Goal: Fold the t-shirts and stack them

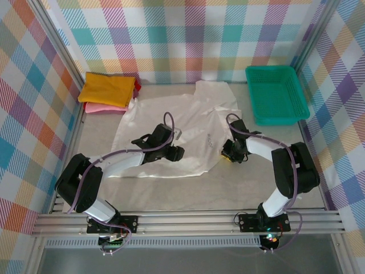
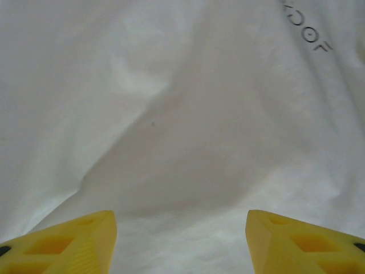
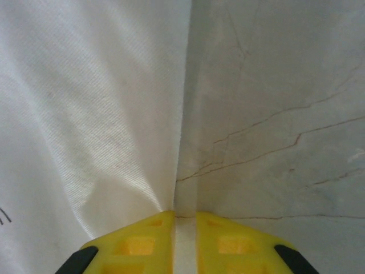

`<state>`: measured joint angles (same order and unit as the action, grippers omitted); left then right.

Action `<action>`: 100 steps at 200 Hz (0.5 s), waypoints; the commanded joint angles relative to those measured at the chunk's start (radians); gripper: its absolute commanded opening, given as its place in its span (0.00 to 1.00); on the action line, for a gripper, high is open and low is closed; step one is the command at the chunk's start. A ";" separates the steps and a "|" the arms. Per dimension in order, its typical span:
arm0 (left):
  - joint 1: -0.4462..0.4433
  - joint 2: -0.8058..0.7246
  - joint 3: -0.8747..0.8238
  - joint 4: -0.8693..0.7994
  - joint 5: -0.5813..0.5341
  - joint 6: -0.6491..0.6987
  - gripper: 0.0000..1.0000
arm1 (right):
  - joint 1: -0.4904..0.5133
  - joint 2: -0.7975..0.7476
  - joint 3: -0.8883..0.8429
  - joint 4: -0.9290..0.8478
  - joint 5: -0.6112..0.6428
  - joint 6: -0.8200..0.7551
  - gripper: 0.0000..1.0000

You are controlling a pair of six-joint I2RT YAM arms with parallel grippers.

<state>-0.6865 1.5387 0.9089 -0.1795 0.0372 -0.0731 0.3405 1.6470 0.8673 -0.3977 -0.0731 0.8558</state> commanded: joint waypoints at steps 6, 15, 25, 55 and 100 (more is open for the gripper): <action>-0.076 0.013 0.036 0.038 0.028 0.066 0.63 | 0.083 0.073 0.050 0.281 -0.151 -0.005 0.15; -0.101 0.021 0.038 0.051 0.037 0.074 0.63 | 0.083 0.058 0.049 0.277 -0.142 -0.007 0.11; -0.130 0.035 0.042 0.062 0.050 0.088 0.63 | 0.083 0.041 0.046 0.269 -0.131 -0.015 0.09; -0.230 0.103 0.079 0.072 0.093 0.142 0.63 | 0.079 -0.059 0.022 0.217 -0.080 -0.036 0.18; -0.290 0.274 0.193 0.045 0.047 0.167 0.63 | 0.006 -0.270 -0.061 0.163 -0.023 -0.060 0.17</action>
<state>-0.9665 1.7500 1.0431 -0.1284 0.0967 0.0628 0.3817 1.4586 0.8352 -0.2134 -0.1268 0.8261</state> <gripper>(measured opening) 0.633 0.135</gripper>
